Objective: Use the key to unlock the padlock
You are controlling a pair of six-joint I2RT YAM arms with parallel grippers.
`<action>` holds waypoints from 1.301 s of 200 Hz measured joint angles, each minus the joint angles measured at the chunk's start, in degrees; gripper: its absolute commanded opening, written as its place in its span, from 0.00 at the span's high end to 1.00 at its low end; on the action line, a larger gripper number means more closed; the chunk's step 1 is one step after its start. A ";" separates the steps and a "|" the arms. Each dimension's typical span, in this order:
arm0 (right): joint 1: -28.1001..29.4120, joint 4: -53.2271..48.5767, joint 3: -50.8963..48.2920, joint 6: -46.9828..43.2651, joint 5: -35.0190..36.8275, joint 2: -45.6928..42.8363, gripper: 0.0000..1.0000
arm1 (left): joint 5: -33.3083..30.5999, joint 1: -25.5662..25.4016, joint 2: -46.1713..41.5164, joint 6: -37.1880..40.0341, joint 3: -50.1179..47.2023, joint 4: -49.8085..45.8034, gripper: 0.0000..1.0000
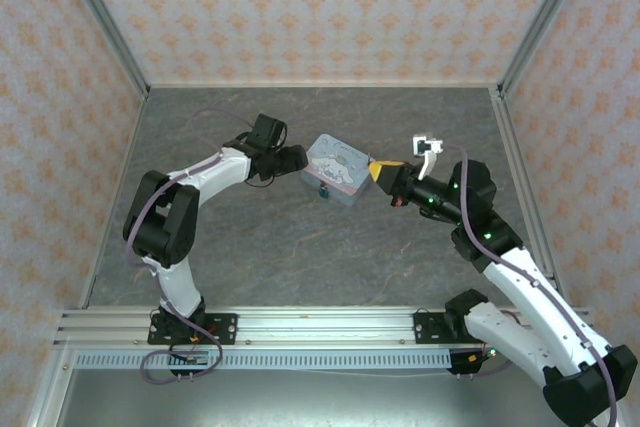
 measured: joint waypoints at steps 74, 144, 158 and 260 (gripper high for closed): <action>0.00 2.08 0.02 3.80 0.20 17.29 1.00 | 5.95 -0.02 -21.33 6.58 -20.90 19.34 0.14; 0.00 12.68 3.76 7.82 -0.09 38.45 1.00 | 9.97 -1.03 -28.11 13.60 -37.51 35.21 0.07; 0.00 13.97 5.66 8.04 0.35 41.68 1.00 | 12.13 -1.03 -27.61 14.10 -37.38 36.13 0.07; -0.28 21.81 12.90 10.56 -0.09 58.25 1.00 | 23.19 -3.28 -11.43 15.58 -33.57 44.68 0.19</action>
